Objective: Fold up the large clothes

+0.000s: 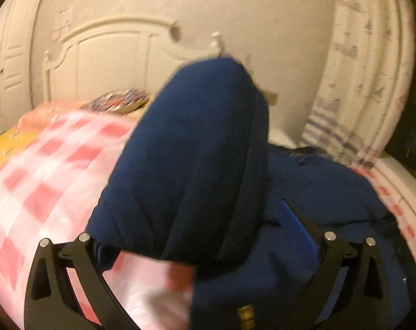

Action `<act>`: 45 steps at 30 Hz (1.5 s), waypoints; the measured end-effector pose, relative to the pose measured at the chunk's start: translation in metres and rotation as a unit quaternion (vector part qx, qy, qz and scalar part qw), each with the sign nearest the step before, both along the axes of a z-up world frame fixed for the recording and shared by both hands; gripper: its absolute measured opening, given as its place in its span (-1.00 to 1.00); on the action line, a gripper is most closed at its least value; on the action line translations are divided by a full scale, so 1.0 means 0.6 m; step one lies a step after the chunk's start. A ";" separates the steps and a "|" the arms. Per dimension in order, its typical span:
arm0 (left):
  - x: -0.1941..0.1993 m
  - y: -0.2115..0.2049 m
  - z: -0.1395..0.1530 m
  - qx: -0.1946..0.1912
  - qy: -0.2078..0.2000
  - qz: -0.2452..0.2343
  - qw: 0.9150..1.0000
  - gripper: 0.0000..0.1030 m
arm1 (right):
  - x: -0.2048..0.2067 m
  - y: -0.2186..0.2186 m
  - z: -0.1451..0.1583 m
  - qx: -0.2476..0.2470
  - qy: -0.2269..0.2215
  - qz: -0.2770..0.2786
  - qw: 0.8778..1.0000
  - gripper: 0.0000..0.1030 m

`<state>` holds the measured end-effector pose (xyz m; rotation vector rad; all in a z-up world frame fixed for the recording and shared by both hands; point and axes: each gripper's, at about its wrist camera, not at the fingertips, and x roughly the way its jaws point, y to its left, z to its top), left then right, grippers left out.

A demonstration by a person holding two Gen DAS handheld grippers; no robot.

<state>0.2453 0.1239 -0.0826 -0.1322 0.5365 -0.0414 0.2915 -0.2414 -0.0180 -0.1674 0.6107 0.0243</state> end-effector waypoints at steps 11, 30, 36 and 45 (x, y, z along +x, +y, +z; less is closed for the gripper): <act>0.031 0.030 -0.014 -0.061 -0.013 -0.004 0.998 -0.15 | 0.050 0.152 -0.065 0.022 0.027 0.112 0.993 0.90; -0.065 -0.177 -0.026 0.107 -0.022 -0.165 0.980 0.78 | -0.106 -0.068 -0.031 0.085 -0.017 -0.032 0.996 0.90; -0.139 0.139 -0.040 -0.074 0.014 0.099 0.992 0.80 | -0.056 0.171 -0.092 0.062 0.062 0.186 0.979 0.90; -0.259 0.296 -0.054 -0.087 0.010 0.207 0.974 0.83 | -0.116 0.501 -0.156 -0.251 -0.052 0.342 0.904 0.90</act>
